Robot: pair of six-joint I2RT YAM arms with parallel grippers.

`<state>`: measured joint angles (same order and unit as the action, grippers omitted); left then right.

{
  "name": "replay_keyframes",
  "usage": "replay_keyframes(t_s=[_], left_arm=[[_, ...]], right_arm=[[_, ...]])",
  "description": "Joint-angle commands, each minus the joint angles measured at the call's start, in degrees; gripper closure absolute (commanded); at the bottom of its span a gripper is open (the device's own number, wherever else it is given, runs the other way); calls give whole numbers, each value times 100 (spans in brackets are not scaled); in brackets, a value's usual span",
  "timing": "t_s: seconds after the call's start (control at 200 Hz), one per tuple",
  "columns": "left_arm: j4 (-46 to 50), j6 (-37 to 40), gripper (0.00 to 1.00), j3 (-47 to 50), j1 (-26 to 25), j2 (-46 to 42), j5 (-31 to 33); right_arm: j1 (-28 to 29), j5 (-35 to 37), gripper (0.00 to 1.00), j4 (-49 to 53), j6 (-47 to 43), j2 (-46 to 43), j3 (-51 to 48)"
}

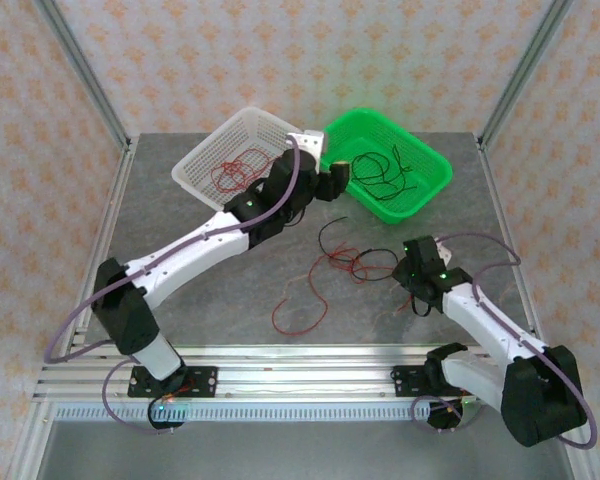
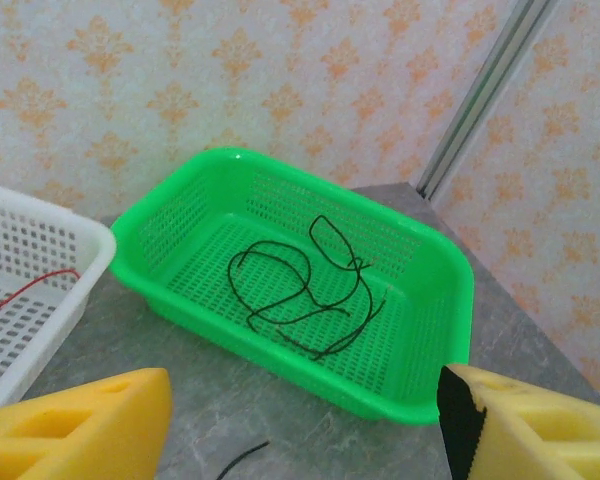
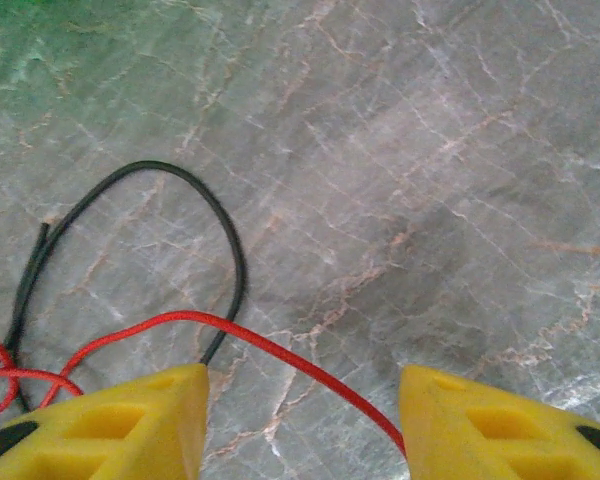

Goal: Untangle the cables

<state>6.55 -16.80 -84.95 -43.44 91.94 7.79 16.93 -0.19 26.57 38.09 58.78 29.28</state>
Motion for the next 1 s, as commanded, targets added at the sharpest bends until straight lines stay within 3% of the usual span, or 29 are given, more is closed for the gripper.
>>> replay_keyframes(t_s=[0.0, 0.315, 0.44, 0.651, 0.856, 0.996], left_arm=[[114, -139, 27, 351, 51, -476, -59], [-54, -197, 25, 987, 47, -1014, 126], [-101, -239, 25, 1015, 46, -999, 129], [-118, -354, 25, 1023, 47, -941, 32], [-136, -438, 25, 1110, 47, -1077, 22], [-45, -425, 25, 1129, 46, -1167, 102]], right_arm=[[32, 388, 47, 27, 232, 81, -134], [37, 247, 49, -285, 226, 342, -469], [36, 109, 54, -397, 217, 234, -588], [34, -5, 72, -477, 173, 210, -623], [35, -119, 100, -464, 90, 163, -513], [30, -195, 100, -451, -23, 27, -378]])
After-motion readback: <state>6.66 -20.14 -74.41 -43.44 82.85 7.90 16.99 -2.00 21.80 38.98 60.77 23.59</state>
